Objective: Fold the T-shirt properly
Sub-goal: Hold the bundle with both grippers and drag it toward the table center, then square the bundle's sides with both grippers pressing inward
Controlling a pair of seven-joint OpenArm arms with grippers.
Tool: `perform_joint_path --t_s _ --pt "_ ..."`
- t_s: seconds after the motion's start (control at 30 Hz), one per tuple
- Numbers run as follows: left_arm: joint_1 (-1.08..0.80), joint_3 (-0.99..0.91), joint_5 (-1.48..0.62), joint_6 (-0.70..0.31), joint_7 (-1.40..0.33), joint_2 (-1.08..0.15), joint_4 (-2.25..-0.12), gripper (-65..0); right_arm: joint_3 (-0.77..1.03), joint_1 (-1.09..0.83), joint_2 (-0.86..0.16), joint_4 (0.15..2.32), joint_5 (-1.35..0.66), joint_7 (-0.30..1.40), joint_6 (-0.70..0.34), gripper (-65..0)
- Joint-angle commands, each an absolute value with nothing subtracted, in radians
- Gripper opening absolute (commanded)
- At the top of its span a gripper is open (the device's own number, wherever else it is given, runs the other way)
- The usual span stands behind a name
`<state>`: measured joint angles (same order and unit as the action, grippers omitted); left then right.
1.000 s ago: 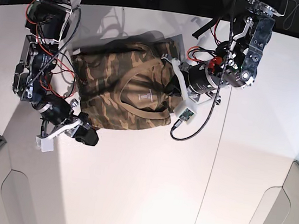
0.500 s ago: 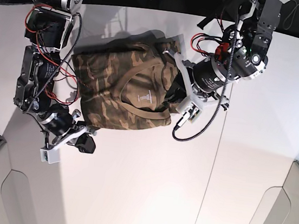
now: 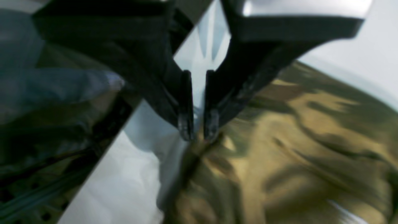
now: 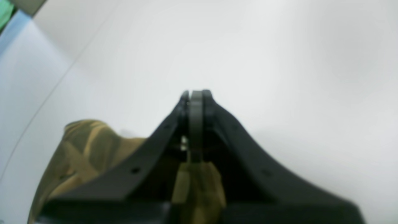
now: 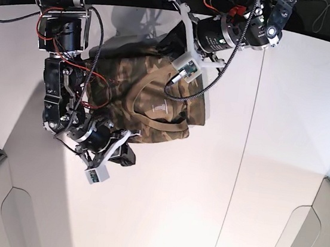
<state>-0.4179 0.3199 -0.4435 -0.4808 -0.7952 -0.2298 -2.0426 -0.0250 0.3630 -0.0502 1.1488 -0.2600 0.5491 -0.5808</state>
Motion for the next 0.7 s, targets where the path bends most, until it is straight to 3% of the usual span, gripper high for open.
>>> perform_joint_path --t_s 0.0,0.33,0.67 --pt "-0.416 0.318 -0.459 -0.467 -0.761 -0.223 -2.031 -56.0 -0.03 0.389 -0.053 1.165 -0.267 0.521 -0.587 -65.0" --pt "-0.367 0.29 -0.437 -0.453 -0.737 -0.175 -1.849 -56.0 -0.033 0.385 -0.067 1.163 -0.243 0.545 -0.587 -65.0" --pt "-0.283 0.085 -0.436 -0.453 -0.738 -0.175 -1.752 -56.0 -0.033 0.384 -0.199 1.163 -0.368 0.639 -0.587 -65.0"
